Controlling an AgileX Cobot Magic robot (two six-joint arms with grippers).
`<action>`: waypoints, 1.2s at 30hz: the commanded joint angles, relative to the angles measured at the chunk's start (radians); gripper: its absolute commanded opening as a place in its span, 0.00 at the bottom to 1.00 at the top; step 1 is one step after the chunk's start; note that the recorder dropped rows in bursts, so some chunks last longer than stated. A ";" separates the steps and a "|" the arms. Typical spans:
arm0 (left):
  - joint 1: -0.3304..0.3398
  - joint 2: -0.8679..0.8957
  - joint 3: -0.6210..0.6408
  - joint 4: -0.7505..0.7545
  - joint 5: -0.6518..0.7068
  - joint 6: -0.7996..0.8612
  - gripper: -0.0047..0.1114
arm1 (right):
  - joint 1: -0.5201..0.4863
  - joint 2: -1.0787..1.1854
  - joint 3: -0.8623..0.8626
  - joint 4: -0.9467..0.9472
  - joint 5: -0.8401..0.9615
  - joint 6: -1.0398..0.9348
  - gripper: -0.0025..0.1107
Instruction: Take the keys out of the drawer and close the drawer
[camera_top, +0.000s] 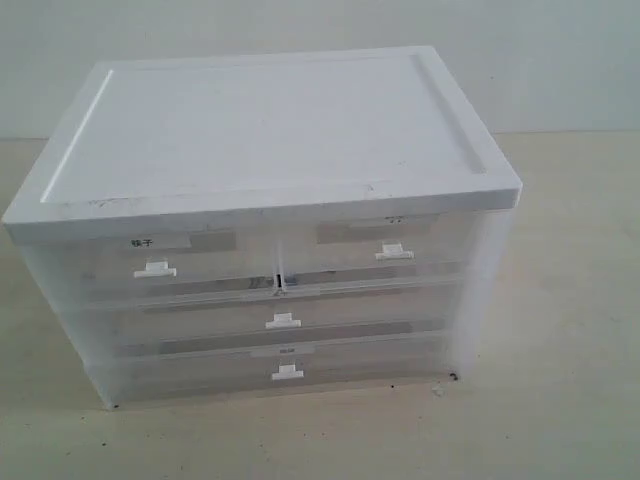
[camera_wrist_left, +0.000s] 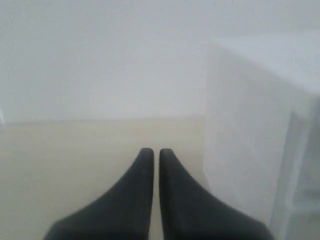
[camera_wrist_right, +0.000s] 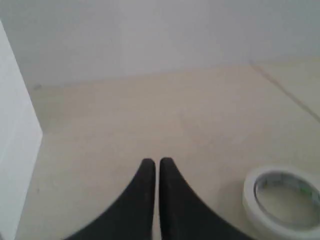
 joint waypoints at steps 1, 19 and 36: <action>0.004 -0.003 0.004 -0.089 -0.250 -0.106 0.08 | -0.003 0.000 -0.003 -0.023 -0.265 -0.022 0.02; -0.020 0.422 -0.061 1.135 -0.900 -1.211 0.08 | -0.003 0.004 -0.129 -0.224 -0.701 0.752 0.02; -0.020 0.952 -0.010 0.699 -1.057 -0.565 0.08 | 0.001 0.427 -0.540 -1.233 -0.932 0.913 0.02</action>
